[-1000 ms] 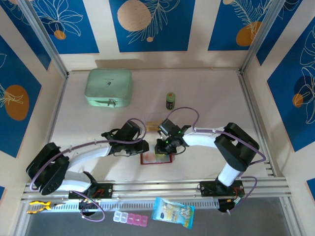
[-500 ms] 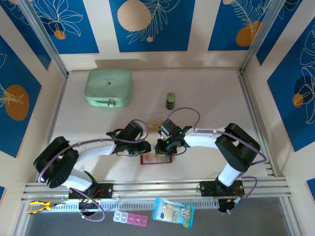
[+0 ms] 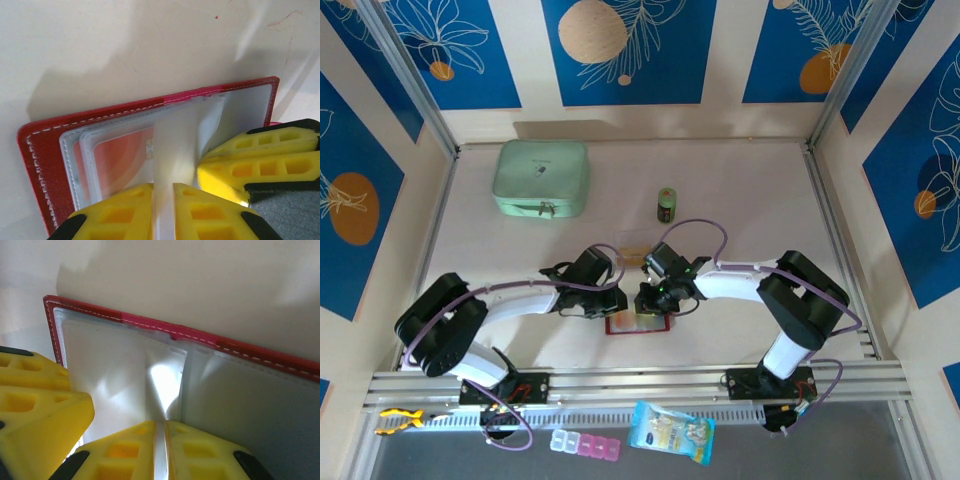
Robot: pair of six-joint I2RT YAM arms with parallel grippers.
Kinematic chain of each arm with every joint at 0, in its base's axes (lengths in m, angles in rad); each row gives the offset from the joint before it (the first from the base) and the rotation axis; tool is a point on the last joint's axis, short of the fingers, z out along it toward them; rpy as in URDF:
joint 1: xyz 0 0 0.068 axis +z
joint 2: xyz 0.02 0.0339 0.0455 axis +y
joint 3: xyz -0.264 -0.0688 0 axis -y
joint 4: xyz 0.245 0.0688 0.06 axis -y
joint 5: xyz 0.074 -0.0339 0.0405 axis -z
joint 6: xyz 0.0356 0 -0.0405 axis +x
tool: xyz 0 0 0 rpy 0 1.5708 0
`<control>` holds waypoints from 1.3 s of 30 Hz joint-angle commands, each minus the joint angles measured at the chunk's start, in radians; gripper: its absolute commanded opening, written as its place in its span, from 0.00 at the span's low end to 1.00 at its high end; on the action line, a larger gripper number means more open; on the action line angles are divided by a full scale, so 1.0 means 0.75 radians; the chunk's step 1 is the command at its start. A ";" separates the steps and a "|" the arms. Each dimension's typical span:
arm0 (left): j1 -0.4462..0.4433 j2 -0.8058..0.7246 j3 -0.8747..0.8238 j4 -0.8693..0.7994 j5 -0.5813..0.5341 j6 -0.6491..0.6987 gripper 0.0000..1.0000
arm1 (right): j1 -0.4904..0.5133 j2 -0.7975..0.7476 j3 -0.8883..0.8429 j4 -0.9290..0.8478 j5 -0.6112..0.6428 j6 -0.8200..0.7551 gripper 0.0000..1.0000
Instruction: Take the credit cards out of the card holder
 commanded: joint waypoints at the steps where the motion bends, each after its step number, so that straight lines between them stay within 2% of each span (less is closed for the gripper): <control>1: -0.015 -0.019 0.055 -0.030 0.027 -0.009 0.16 | 0.011 -0.053 -0.033 -0.004 -0.012 -0.006 0.16; 16: -0.068 -0.008 0.166 -0.093 0.023 -0.018 0.17 | -0.015 -0.331 -0.071 -0.154 0.165 -0.021 0.17; 39: -0.147 0.314 0.405 -0.096 0.085 0.023 0.17 | -0.299 -0.866 -0.358 -0.315 0.115 -0.041 0.18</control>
